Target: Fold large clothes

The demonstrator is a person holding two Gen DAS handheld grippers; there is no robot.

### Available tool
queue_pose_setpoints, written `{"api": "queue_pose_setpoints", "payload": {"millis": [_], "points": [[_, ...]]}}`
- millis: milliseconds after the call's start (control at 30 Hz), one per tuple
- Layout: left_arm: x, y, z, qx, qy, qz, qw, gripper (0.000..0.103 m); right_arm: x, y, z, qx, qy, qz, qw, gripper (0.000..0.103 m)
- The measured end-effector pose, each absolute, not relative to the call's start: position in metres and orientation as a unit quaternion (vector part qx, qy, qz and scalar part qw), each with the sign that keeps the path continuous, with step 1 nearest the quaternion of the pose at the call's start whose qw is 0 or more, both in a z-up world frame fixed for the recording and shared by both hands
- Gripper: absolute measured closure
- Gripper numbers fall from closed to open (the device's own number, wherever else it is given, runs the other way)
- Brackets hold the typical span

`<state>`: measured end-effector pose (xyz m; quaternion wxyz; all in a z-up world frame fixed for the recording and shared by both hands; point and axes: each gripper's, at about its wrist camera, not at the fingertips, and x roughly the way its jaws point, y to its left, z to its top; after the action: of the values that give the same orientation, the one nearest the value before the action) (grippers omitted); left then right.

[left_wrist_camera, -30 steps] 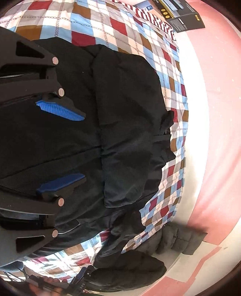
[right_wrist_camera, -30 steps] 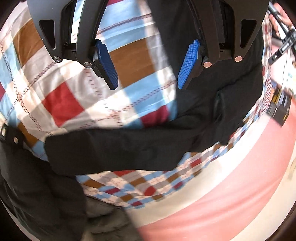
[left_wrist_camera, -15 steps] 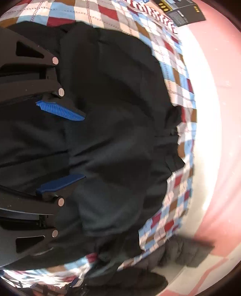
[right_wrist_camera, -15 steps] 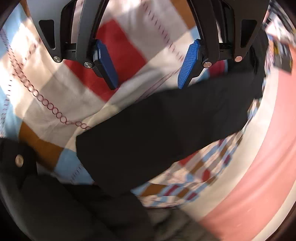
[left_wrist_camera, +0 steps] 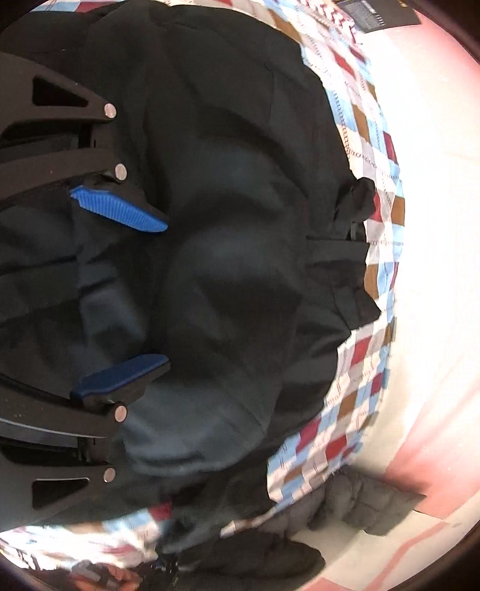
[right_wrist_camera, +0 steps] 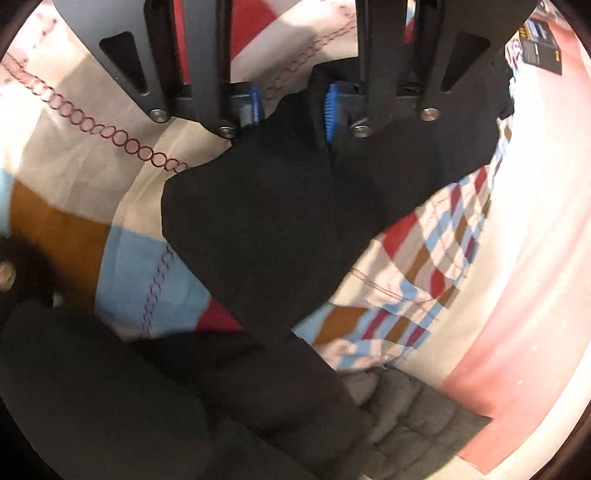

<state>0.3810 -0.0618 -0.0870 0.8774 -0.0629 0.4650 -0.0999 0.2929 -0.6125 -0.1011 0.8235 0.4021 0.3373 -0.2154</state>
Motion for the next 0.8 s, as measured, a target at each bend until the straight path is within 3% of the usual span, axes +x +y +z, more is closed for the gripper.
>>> {"api": "queue_pose_setpoints", "payload": {"millis": [200,500,633,800], "points": [[0.347,-0.047,-0.058,-0.066,0.445,-0.109,0.886,0.033,0.288,-0.579,-0.021,0.347,0.298,-0.165,0.874,0.082],[0.313,0.01,-0.018,-0.067,0.41,-0.07,0.907,0.033,0.302,-0.456,0.124,0.241,0.238,-0.025,0.941,0.083],[0.305,0.043,-0.012,-0.083,0.402,-0.044,0.911,0.033,0.315,-0.383,0.156,0.198,0.236,0.043,0.95,0.083],[0.295,0.088,-0.018,-0.106,0.401,-0.013,0.91,0.033,0.336,-0.283,0.152,0.144,0.264,0.117,0.947,0.083]]}}
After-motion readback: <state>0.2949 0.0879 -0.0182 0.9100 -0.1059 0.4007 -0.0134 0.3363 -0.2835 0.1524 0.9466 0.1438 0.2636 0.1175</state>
